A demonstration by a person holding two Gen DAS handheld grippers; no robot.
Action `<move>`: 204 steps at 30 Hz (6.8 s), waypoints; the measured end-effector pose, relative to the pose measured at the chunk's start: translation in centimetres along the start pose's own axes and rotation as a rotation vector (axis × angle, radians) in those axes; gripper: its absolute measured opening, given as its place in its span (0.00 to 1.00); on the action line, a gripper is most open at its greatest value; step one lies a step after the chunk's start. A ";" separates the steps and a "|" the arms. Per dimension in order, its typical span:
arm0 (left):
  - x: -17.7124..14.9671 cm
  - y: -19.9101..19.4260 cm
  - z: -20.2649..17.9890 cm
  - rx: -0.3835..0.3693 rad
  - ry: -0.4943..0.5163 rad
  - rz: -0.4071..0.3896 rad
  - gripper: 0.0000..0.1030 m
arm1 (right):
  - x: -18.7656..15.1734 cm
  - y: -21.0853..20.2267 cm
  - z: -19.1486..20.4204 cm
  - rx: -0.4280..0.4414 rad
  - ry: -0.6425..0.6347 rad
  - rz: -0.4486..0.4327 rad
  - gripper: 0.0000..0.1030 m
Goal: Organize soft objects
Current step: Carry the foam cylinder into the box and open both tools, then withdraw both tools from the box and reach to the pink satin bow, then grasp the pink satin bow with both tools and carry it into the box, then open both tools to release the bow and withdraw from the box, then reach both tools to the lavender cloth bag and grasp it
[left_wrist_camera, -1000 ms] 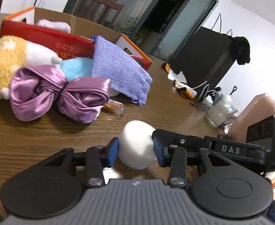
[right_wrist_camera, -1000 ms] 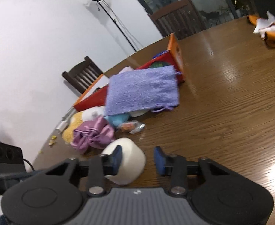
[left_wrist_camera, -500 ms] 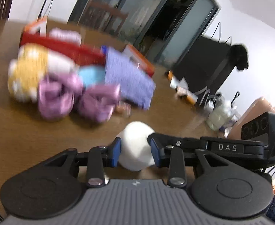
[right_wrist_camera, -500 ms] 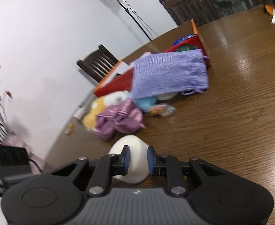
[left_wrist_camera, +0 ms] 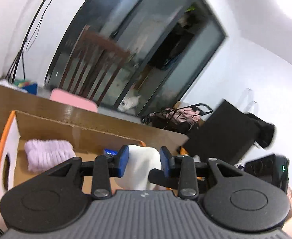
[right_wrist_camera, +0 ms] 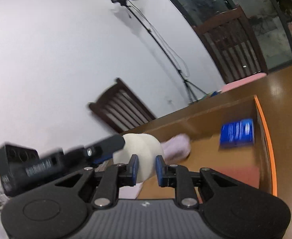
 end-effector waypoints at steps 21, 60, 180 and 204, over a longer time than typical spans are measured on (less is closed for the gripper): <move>-0.2 7.1 10.8 0.116 -0.235 0.079 0.52 | 4.1 14.1 -5.6 -0.223 0.026 0.153 0.45; -26.4 -25.9 -13.6 0.510 0.348 -0.205 1.00 | -20.5 -20.0 3.2 -0.264 -0.425 -0.266 0.99; -16.9 -19.4 -15.0 0.531 0.360 -0.161 0.90 | -8.2 -18.3 7.6 -0.333 -0.544 -0.337 0.82; -21.0 -11.9 -13.6 0.341 0.289 -0.068 0.82 | -16.2 -15.4 -1.6 -0.296 -0.229 -0.210 0.87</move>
Point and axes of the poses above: each gripper's, at about its wrist camera, not at the fingertips, and y roughly the way its jaws point, z to its left, x to its top, the point moved 1 cm from there along y, roughly the way its jaws point, and after that the axes turned 12 degrees about -x, right-handed, at the moved point
